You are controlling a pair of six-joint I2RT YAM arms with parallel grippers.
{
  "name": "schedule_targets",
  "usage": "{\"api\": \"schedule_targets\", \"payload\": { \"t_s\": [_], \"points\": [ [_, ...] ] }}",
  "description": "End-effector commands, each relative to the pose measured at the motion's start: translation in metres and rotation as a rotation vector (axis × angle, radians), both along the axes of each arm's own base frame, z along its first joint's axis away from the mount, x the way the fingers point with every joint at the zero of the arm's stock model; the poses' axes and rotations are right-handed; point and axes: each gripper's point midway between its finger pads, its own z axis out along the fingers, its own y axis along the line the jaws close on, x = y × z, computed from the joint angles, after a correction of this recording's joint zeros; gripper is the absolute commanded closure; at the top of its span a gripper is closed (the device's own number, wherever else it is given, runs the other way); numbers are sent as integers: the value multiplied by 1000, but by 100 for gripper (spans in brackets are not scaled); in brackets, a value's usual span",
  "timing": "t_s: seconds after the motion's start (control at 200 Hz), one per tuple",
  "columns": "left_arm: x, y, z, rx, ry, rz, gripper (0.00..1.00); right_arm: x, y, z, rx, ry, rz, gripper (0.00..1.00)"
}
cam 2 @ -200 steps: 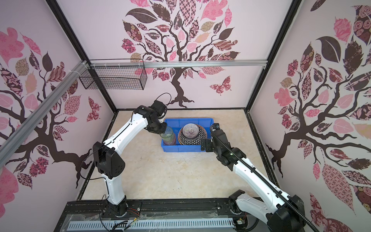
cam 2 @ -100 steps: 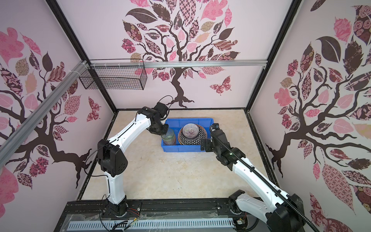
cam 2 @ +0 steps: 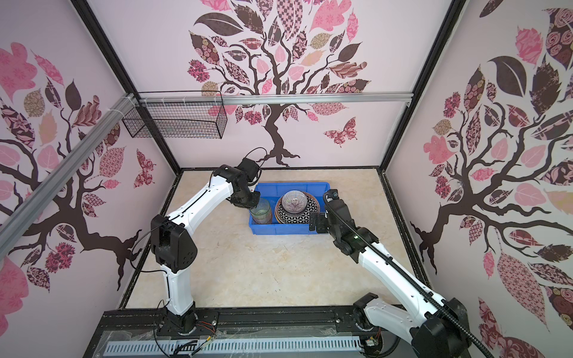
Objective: Place the mixed dishes into the plastic bin
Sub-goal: 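Open the left gripper to release the green cup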
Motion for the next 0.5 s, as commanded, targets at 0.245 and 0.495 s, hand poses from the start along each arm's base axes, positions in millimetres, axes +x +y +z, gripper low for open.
{"api": "schedule_targets", "payload": {
  "t_s": [0.245, 0.495],
  "points": [
    [0, 14, 38, -13, -114, 29, 77, 5, -2, 5, -1, -25, -19, 0],
    [9, 41, 57, -132, -181, 128, 75, 12, -3, 20, -15, -70, -28, 0]
  ]
}}
